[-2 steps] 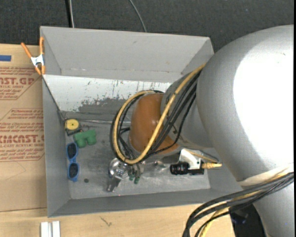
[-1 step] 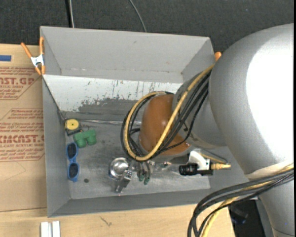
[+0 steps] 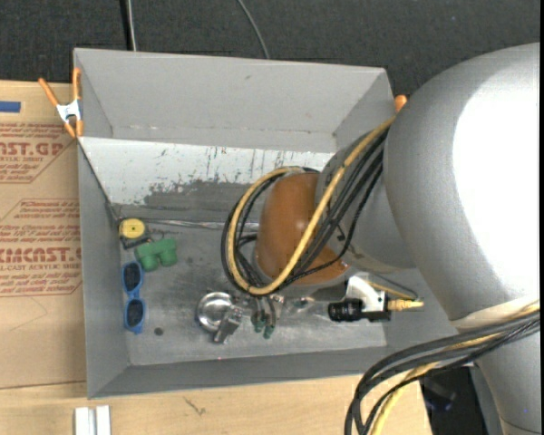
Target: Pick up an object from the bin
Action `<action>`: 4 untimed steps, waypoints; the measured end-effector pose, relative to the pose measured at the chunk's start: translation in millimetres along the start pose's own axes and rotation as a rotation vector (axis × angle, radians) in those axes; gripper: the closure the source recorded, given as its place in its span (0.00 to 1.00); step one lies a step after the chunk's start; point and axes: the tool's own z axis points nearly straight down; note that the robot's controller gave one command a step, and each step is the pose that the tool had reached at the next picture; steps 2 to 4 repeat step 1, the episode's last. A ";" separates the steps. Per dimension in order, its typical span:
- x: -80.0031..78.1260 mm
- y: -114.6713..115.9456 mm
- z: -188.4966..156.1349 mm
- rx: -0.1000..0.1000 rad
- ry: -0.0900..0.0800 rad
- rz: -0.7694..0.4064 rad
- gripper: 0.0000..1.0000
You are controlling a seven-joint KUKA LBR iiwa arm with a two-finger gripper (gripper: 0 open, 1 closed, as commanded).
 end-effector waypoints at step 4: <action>-0.4 1.2 -29.2 0.008 0.006 -0.001 1.00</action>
Offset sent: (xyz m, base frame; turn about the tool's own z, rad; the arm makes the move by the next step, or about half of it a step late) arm 0.0002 0.0000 0.0280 0.0000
